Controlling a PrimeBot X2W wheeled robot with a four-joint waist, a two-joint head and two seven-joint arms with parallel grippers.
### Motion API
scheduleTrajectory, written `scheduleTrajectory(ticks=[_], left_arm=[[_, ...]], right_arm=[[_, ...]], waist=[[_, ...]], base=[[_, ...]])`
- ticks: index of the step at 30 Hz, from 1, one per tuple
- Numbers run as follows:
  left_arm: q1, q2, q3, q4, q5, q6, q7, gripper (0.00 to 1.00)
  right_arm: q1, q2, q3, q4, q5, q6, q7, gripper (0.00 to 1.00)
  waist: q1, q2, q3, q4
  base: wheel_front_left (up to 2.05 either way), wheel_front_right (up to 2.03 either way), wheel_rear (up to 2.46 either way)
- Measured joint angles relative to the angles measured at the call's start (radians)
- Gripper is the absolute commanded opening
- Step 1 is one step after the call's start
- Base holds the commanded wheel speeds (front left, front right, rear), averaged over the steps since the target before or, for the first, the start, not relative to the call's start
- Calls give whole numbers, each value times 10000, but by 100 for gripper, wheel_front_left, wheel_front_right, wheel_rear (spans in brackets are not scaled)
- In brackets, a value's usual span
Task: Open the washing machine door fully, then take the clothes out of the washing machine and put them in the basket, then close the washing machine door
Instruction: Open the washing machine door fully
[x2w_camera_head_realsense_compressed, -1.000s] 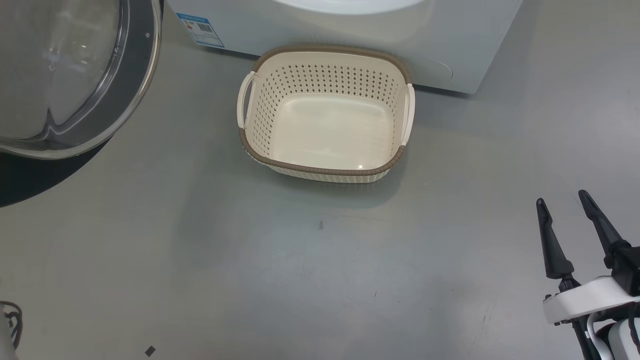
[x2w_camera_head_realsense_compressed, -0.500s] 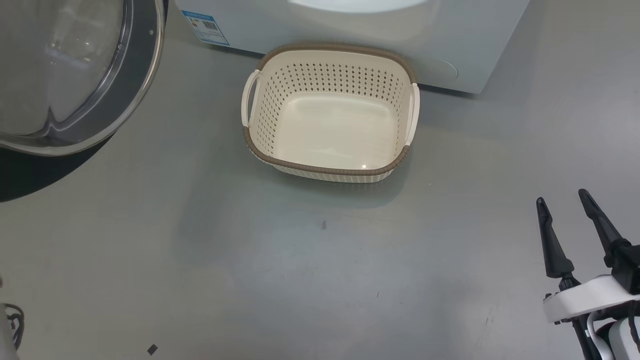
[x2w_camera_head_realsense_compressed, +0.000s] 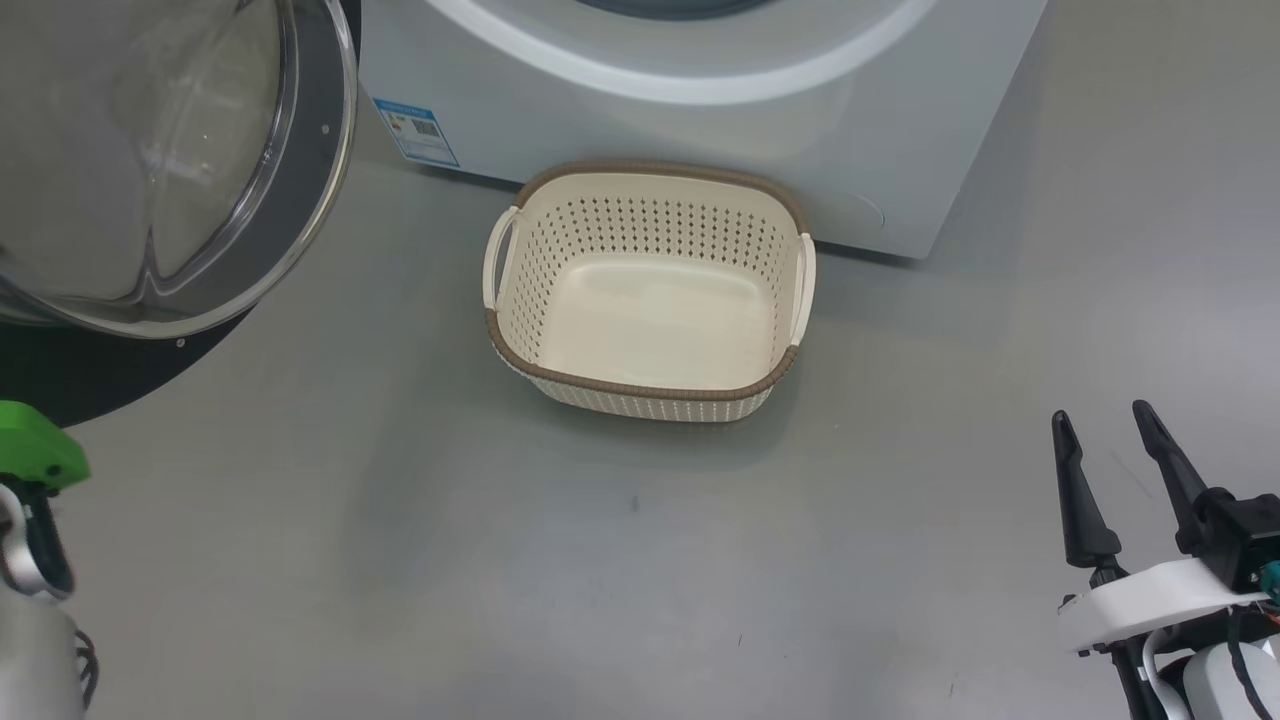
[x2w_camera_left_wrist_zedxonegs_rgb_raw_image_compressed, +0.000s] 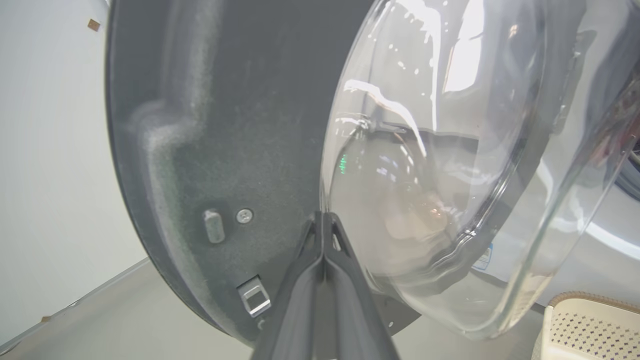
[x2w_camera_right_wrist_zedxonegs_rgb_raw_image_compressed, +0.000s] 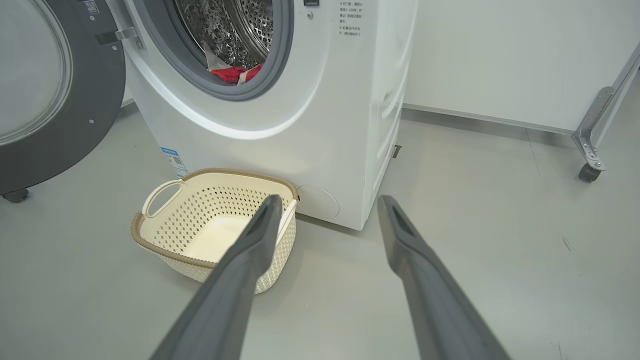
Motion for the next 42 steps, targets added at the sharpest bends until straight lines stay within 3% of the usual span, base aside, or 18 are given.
scheduleTrajectory(ticks=[13,20,25,42], left_arm=[[1347,-1168,-1741,-324,869,-614,-100,0],[1856,-1528,-2265,-527,1085,-792,-100,0],[2476,-1615,-2458,-725,1083,-884,-100,0],[3780,-1710,-2886,-1778,1037,-915,-186,0]], right_arm=[[-10,414,-90,460,73,-163,-75,100],[15,556,-132,568,73,-178,-77,100],[78,1112,-257,575,698,-176,-86,100],[381,947,-134,263,320,-163,-90,100]], waist=[[0,0,-1347,-465],[0,0,-1932,-794],[0,0,-2334,-1153],[0,0,-2937,-2310]], base=[[0,0,0],[0,0,0],[0,0,0],[0,0,0]])
